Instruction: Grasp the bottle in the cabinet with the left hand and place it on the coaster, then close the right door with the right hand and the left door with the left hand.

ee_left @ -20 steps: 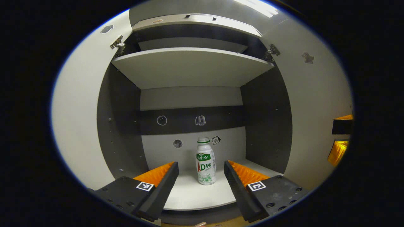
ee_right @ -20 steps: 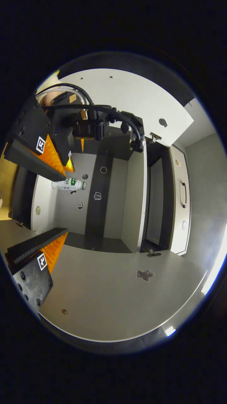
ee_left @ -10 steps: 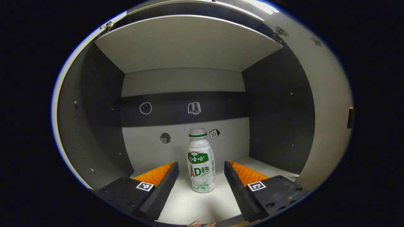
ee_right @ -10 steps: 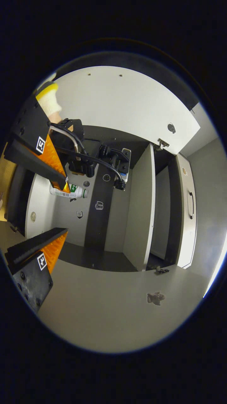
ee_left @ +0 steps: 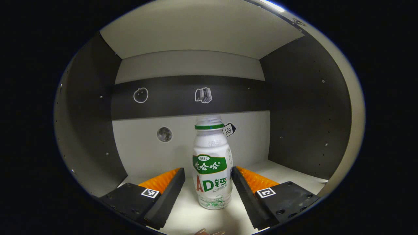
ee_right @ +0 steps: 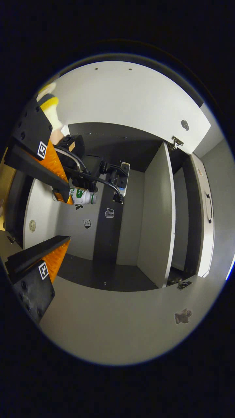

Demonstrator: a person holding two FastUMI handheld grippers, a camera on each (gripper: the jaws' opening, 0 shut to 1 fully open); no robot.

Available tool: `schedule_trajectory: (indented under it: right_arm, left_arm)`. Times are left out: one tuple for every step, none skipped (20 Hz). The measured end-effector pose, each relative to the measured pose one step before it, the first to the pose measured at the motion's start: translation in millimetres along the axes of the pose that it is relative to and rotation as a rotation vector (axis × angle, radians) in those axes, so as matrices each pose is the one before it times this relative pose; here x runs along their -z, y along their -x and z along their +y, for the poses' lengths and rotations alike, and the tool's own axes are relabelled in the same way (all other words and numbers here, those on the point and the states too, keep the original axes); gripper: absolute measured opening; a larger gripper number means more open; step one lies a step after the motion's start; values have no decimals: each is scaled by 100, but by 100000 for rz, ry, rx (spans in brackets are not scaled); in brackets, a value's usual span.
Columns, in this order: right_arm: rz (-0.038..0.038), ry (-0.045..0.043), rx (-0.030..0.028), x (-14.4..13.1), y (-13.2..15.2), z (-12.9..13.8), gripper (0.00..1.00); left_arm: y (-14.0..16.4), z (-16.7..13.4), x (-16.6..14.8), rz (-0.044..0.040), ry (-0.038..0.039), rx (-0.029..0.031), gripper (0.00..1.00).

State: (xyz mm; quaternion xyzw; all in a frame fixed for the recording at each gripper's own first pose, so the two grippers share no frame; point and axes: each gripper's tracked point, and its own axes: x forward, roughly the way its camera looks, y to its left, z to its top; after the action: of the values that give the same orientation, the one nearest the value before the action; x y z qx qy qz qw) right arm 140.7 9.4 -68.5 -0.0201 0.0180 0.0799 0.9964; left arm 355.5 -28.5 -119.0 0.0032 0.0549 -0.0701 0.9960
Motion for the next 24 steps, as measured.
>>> schedule_trajectory:
  right_arm:
    - [271,-241,597,230,-293,-268,98]
    - [-54,-130,370,154,-197,-231,98]
    - [-313,-162,170,57,-245,-111,98]
    - [-268,-374,25,57,-161,-63,98]
    - [-76,-632,-251,3,-161,64,98]
    - [12,-436,-149,-2,-60,26,97]
    - [70,-43,236,34,17,-47,97]
    - [-103,328,534,-4,182,-271,98]
    - [-414,378,700,-197,169,-188,97]
    - [-696,186,628,-356,283,-163,98]
    - [-730,-185,421,-382,340,-38,98]
    - [-674,-61,88,-355,474,55,98]
    - [-511,744,202,-229,409,77,98]
    - [-300,1376,873,-194,442,-110,98]
    - [277,1286,901,-56,466,-113,98]
    - [178,332,769,-121,531,-74,98]
    - [-273,-796,416,-244,543,78,98]
    - [-380,-1114,331,-176,543,114,98]
    - [-256,-190,582,-76,423,170,98]
    - [529,1004,971,100,503,-39,98]
    - [478,1637,1145,63,533,10,97]
    - [79,1646,1596,-72,706,-124,98]
    - [-154,1222,1790,-196,742,-135,98]
    - [-302,866,1745,-211,882,-155,98]
  left_arm:
    - [-550,129,1,-283,-423,69,93]
    - [-533,-265,129,96,-875,732,93]
    - [-310,-53,-14,55,-1213,-782,87]
    - [-44,-12,-106,-416,-593,194,79]
    - [-84,-363,-99,-214,217,861,75]
    - [50,-381,84,142,1327,1982,74]
    - [154,-372,-110,-240,1594,1545,73]
    - [239,-17,78,236,915,319,73]
    - [384,238,-69,503,102,-509,72]
    - [545,211,-45,515,-84,-618,72]
    - [702,109,-237,136,457,-226,72]
    - [748,-135,-349,-354,1020,603,72]
    - [878,86,-570,-908,1101,-99,72]
    - [1030,213,-539,-1135,467,-377,72]
    - [1053,253,-541,-774,-162,-515,73]
    - [1253,143,-386,-589,-501,-177,72]
    - [1216,73,-469,-772,-597,-19,72]
    - [1018,14,-414,-854,-411,-101,72]
    - [1186,18,-416,-982,-337,-243,72]
    - [1568,-78,-256,-718,-783,351,72]
    - [1345,-171,-259,-25,-1156,791,72]
    - [1390,-113,-150,1,-1036,465,72]
    - [1375,-123,-164,86,-576,331,72]
    - [1314,-365,-59,88,134,969,72]
